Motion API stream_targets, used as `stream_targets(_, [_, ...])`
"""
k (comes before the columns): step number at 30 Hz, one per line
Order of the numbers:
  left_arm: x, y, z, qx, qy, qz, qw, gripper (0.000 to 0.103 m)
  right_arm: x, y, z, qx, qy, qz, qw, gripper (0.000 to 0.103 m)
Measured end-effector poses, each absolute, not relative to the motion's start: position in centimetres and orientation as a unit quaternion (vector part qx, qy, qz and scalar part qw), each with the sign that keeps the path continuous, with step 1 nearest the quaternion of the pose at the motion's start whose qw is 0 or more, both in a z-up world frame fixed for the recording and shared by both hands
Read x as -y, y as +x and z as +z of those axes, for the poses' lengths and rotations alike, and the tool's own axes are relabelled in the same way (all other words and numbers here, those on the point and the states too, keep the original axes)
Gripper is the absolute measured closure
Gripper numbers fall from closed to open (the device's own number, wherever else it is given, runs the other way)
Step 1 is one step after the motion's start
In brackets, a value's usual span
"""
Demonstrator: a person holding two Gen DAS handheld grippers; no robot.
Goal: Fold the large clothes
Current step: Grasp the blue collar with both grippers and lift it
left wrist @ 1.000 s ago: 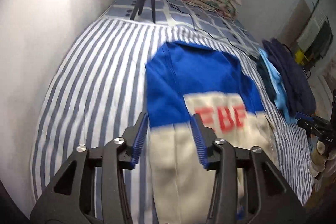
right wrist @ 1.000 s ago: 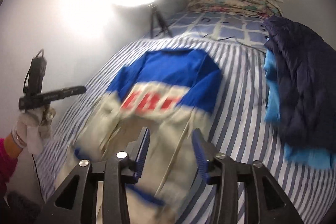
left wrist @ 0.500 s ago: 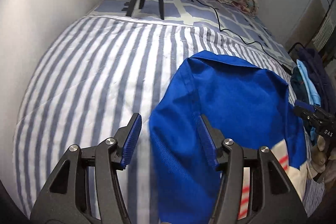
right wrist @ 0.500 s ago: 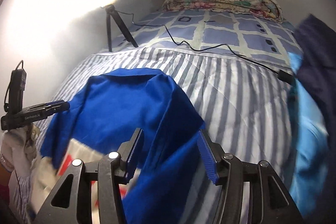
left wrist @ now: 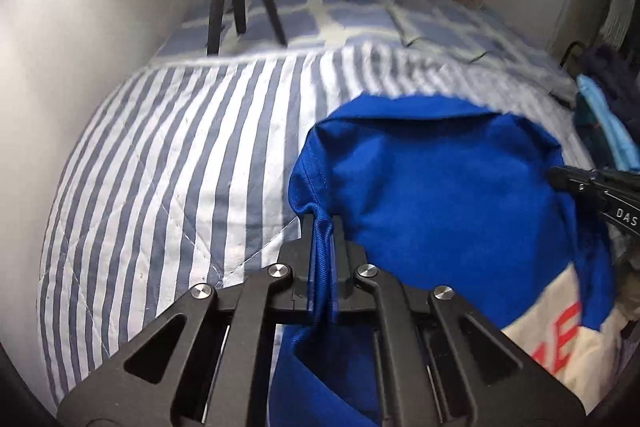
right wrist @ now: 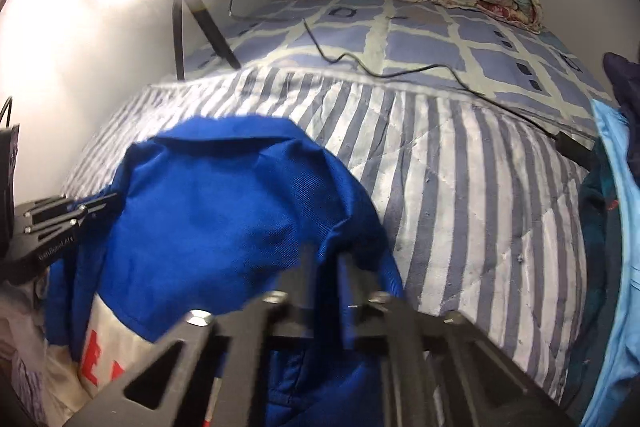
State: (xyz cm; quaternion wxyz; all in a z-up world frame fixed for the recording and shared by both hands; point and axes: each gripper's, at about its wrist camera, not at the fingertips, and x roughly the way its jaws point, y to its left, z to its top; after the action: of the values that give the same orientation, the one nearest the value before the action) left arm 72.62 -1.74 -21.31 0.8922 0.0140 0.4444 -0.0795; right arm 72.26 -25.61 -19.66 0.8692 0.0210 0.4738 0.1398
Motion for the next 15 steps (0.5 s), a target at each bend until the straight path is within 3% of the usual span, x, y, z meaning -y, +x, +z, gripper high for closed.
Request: stream_targets(15, [2.0, 62.7, -10.3, -0.380, -0.020, -0.121, 0.917, 0.102, 26.3, 64.2, -7.9, -0.399, 0.052, 0.182, 0.897, 0.103])
